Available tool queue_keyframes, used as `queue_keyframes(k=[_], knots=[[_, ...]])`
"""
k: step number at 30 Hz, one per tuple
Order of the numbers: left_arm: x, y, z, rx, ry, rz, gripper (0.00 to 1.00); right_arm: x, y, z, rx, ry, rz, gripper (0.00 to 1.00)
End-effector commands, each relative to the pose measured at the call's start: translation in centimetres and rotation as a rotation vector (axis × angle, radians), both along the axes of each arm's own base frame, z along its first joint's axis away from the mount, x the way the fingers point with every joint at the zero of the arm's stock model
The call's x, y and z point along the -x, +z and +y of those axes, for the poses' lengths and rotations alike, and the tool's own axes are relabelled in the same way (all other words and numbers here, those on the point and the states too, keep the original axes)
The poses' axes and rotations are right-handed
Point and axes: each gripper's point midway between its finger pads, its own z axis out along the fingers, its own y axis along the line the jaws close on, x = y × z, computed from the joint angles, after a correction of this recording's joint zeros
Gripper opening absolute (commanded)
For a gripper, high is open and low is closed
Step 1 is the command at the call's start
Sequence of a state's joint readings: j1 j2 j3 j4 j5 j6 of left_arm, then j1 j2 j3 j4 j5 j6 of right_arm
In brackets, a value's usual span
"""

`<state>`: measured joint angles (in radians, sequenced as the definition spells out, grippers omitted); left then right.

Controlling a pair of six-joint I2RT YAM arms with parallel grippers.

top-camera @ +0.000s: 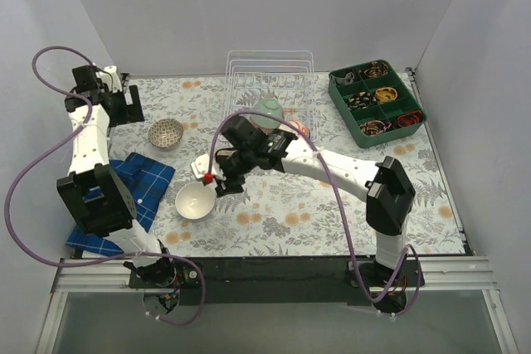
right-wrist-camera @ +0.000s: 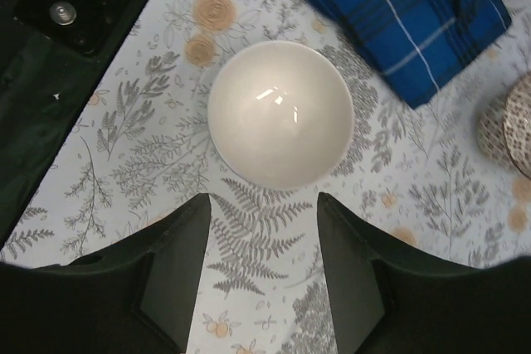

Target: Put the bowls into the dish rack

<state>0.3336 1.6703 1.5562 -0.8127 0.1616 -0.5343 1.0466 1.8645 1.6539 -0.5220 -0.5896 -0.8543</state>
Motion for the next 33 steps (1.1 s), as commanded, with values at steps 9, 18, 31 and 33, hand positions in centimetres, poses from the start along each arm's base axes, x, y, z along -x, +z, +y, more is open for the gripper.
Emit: queue_keyframes(k=[9,18,31,33], knots=[[2.0,8.6,0.4,0.038,0.057,-0.169,0.90,5.1,-4.7,5.3,0.058,0.193,-0.113,0.60],[3.3,9.2,0.2,0.019,0.047,-0.187,0.90,5.9,-8.1,5.7,0.124,0.197,-0.107,0.53],[4.4,9.0,0.2,0.006,0.039,-0.186,0.90,5.8,-10.2,6.1,0.162,0.165,-0.106,0.43],[4.6,9.0,0.1,0.006,0.035,-0.185,0.90,5.6,-10.0,6.2,0.159,0.157,-0.108,0.40]])
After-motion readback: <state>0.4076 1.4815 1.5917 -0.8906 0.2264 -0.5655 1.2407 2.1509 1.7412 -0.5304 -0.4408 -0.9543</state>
